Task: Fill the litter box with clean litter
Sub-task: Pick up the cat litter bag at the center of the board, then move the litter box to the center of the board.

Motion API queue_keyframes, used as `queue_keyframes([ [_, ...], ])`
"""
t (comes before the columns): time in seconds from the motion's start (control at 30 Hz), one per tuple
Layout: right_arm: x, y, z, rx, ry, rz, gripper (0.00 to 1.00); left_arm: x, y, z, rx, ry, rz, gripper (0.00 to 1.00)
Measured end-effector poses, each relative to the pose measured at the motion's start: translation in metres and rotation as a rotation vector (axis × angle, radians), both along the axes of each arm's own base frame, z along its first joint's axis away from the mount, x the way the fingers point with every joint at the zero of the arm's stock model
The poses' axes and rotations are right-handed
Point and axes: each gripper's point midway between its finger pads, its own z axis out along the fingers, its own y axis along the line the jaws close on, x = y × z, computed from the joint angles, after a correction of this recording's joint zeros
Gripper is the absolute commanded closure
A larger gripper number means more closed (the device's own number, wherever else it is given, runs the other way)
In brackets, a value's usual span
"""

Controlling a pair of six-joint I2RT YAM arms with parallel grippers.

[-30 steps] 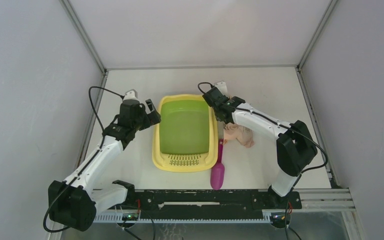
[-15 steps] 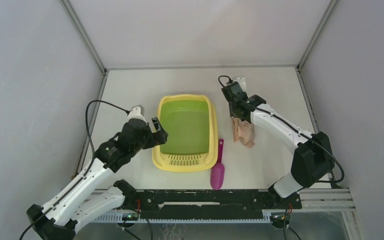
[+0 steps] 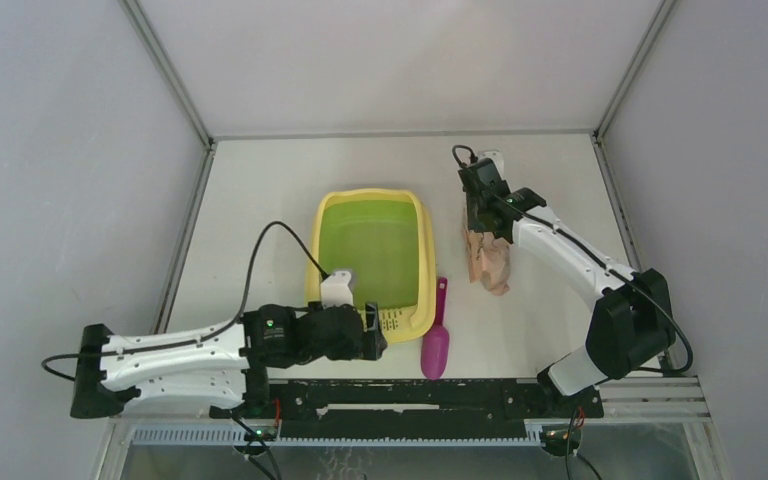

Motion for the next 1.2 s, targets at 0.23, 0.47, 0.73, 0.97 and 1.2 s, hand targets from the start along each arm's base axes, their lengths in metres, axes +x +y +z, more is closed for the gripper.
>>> queue_keyframes([
  [0.23,-0.001,-0.002,-0.001,0.036,-0.004,0.002,1.0,-0.015,-0.022,-0.018,-0.021,0.056,0.031,0.0],
  [0.47,-0.001,-0.005,-0.001,0.062,-0.005,-0.002,1.0,-0.001,-0.02,-0.063,0.059,0.075,0.117,0.0],
  [0.73,-0.001,-0.009,0.0,0.079,-0.006,-0.012,1.0,0.039,-0.024,-0.076,0.066,0.051,0.206,0.0],
  [0.97,-0.004,-0.024,0.002,0.095,-0.012,-0.052,1.0,0.089,-0.019,-0.085,0.136,0.017,0.256,0.0],
  [1.2,-0.005,-0.038,0.002,0.116,-0.009,-0.09,1.0,0.146,-0.04,-0.08,0.177,-0.021,0.257,0.0],
])
